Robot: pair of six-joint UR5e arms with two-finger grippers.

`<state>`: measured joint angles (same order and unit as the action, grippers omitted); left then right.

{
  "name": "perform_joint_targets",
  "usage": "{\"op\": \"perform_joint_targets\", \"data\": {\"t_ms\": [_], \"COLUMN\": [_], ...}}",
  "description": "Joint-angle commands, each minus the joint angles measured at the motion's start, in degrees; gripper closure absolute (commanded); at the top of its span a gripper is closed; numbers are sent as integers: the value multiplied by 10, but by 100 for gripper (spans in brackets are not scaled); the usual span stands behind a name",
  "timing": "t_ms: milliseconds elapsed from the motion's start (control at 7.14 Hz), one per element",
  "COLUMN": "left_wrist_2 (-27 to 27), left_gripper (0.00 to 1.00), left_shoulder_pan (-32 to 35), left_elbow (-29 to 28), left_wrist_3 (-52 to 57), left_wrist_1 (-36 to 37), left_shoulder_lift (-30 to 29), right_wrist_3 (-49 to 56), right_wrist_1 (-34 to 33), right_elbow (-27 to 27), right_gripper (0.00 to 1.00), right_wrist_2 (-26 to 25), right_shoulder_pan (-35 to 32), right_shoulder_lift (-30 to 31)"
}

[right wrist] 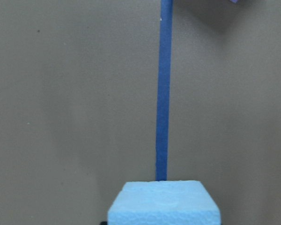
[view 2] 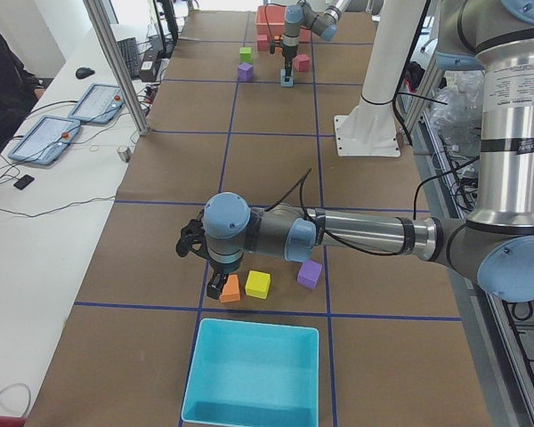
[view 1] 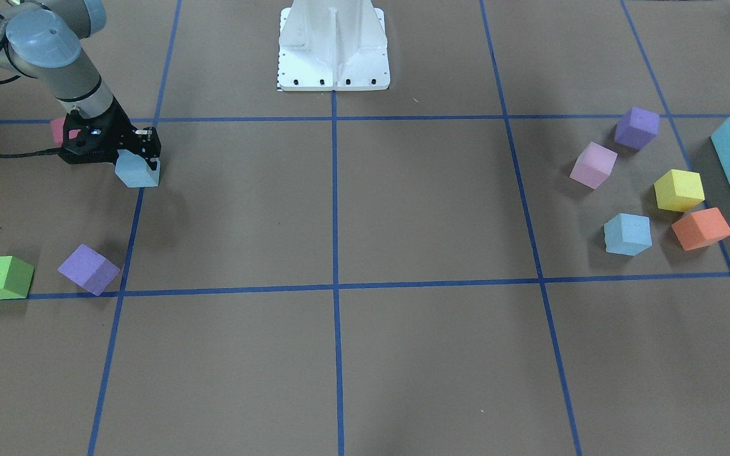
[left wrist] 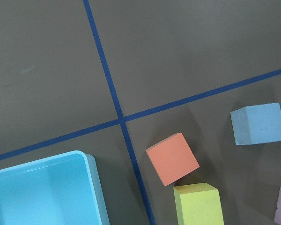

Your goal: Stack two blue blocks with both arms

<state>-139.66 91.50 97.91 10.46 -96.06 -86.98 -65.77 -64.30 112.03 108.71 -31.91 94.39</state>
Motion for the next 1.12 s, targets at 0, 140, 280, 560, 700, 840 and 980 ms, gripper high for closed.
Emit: {"op": "perform_joint_targets", "data": {"t_ms": [0, 140, 280, 560, 700, 840, 980], "left_wrist_2": [0, 0, 0, 0, 0, 0, 0], "left_gripper": [2, 2, 2, 2, 2, 2, 2], "left_shoulder_pan": [0, 0, 0, 0, 0, 0, 0], "left_elbow": [0, 0, 0, 0, 0, 0, 0], "left_wrist_3": [0, 0, 0, 0, -1, -1, -1], "left_wrist_1": [0, 0, 0, 0, 1, 1, 1], "left_shoulder_lift": [1, 1, 1, 1, 1, 1, 1], "right_wrist_3": [0, 0, -1, -2, -6, -18, -29], "right_wrist_1": [0, -9, -64, -281, -319, -319, -318], "right_elbow": [7, 14, 14, 11, 2, -28, -50], "right_gripper": [46, 45, 45, 44, 43, 43, 43], "right_wrist_2": [10, 27, 49, 35, 19, 17, 5], "right_shoulder_pan": [-4, -20, -35, -28, -12, -5, 2], "right_shoulder_lift": [-13, -33, -85, -262, -305, -341, -363]}}
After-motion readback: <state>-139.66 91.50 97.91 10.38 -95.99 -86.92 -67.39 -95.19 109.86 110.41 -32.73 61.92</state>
